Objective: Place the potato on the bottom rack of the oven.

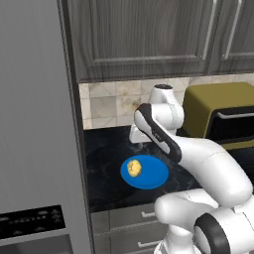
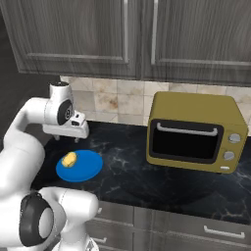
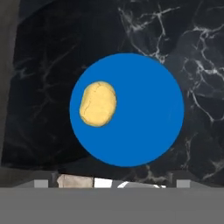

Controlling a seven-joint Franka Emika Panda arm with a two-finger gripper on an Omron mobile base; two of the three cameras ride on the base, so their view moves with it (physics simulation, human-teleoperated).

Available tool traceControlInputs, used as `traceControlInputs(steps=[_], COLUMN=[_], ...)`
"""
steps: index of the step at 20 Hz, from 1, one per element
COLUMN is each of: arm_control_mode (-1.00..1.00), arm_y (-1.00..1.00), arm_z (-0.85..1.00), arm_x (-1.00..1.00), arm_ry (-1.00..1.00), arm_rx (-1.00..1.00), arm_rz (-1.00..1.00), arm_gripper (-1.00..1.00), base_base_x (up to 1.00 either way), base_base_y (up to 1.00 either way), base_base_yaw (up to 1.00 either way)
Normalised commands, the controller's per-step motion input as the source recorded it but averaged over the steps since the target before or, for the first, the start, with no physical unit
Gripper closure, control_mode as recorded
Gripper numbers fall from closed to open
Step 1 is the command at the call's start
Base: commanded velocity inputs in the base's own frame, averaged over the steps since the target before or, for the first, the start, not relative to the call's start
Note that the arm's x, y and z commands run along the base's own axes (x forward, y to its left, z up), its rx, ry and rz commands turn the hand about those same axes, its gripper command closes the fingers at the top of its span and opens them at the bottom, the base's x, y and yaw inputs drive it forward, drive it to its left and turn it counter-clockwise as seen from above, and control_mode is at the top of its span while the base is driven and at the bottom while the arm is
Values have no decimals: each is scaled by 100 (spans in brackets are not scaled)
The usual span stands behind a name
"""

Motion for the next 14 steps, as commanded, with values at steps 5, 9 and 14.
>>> traceControlInputs(steps=[5,9,14], arm_control_mode=[-100,-100,-100], arm_y=[54,0,0], arm_z=[-83,-71,-69], arm_x=[15,40,32], arm_ry=[15,3,0], arm_rx=[0,0,0], arm_rz=[-12,-3,0], arm_gripper=[-100,-100,-100], base_base_x=[0,0,0], base_base_y=[0,0,0], base_base_yaw=[0,0,0])
